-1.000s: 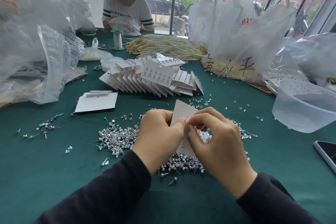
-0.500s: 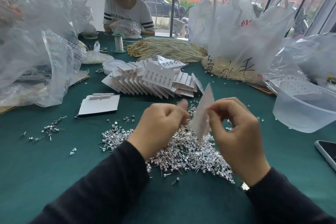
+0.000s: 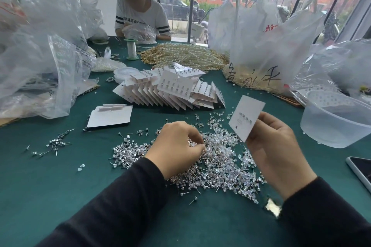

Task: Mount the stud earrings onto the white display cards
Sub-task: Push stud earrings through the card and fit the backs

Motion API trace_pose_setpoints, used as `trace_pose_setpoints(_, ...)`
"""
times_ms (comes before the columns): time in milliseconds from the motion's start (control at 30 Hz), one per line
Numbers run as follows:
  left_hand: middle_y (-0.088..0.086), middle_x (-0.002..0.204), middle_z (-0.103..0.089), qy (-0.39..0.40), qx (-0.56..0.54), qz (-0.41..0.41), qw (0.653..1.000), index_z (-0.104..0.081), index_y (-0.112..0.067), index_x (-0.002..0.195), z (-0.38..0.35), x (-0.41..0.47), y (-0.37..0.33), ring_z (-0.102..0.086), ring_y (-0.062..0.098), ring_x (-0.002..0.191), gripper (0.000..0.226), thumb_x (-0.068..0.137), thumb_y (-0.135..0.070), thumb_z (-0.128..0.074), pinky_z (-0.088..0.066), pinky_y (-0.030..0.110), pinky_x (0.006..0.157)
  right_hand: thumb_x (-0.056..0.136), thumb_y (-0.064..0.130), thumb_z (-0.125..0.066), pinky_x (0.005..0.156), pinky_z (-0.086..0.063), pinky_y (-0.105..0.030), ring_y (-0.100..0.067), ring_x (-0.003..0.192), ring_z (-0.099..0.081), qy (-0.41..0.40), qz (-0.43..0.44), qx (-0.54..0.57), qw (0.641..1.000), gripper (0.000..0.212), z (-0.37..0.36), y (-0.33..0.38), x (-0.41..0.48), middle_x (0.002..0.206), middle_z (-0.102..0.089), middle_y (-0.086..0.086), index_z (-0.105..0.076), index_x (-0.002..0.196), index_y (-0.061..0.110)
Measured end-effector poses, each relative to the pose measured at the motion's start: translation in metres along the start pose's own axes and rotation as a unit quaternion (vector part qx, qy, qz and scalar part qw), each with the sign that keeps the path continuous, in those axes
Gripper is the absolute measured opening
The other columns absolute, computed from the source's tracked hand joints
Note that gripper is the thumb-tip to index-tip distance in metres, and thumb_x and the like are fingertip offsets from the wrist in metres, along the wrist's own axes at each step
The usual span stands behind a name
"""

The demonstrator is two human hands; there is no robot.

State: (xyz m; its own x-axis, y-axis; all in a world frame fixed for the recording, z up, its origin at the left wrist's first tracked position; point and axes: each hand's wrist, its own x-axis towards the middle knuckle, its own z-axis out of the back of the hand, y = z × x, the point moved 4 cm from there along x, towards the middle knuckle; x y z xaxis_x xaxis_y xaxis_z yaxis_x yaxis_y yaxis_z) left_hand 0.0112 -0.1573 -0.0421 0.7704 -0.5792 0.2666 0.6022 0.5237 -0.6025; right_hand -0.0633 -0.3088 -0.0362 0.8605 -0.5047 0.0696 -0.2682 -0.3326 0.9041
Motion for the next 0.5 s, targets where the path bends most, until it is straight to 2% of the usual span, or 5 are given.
trace_pose_setpoints(67,-0.022,0.063,-0.046,-0.006,-0.021,0.007,1.0,-0.069,-0.025,0.074,0.002,0.0,0.0,-0.042,-0.006,0.065,0.001,0.074,-0.025,-0.068,-0.028,0.01,0.059,0.067,0.011,-0.059,0.056,-0.053,-0.02,-0.015,0.067,-0.065,0.009,-0.045,0.042,0.998,0.023,-0.001,-0.003,-0.001,0.077,-0.071,-0.007,-0.064,0.089,0.006)
trace_pose_setpoints(167,-0.02,0.057,-0.048,0.007,-0.058,0.032,0.998,-0.066,-0.025,0.067,0.002,0.001,0.001,-0.045,-0.007,0.056,0.007,0.07,-0.022,-0.072,-0.03,0.007,0.053,0.066,0.009,-0.057,0.054,-0.052,-0.019,-0.013,0.064,-0.065,0.014,-0.088,0.071,0.993,0.027,-0.002,-0.005,-0.002,0.076,-0.071,-0.007,-0.062,0.092,0.005)
trace_pose_setpoints(233,-0.019,0.053,-0.049,0.019,-0.078,0.037,0.996,-0.063,-0.025,0.063,0.002,0.001,0.002,-0.047,-0.009,0.05,0.013,0.069,-0.021,-0.075,-0.032,0.005,0.048,0.065,0.009,-0.056,0.055,-0.052,-0.02,-0.013,0.063,-0.064,0.018,-0.105,0.076,0.991,0.024,-0.002,-0.006,-0.002,0.076,-0.071,-0.006,-0.065,0.087,0.007)
trace_pose_setpoints(333,-0.015,0.056,-0.055,0.021,-0.092,0.036,0.995,-0.064,-0.024,0.065,0.003,0.001,0.0,-0.047,-0.009,0.048,0.012,0.072,-0.023,-0.073,-0.034,0.005,0.048,0.064,0.009,-0.057,0.055,-0.051,-0.021,-0.012,0.058,-0.063,0.024,-0.121,0.095,0.988,0.019,-0.004,-0.008,-0.003,0.074,-0.07,-0.007,-0.07,0.077,0.01)
trace_pose_setpoints(500,-0.009,0.058,-0.06,-0.058,-0.155,0.017,0.986,-0.068,-0.02,0.072,0.013,-0.001,-0.005,-0.048,-0.001,0.048,0.007,0.079,-0.022,-0.067,-0.04,0.01,0.05,0.068,0.01,-0.055,0.057,-0.053,-0.022,-0.014,0.064,-0.064,0.05,-0.163,0.119,0.978,0.028,-0.005,-0.012,-0.004,0.082,-0.071,-0.008,-0.063,0.094,0.008)
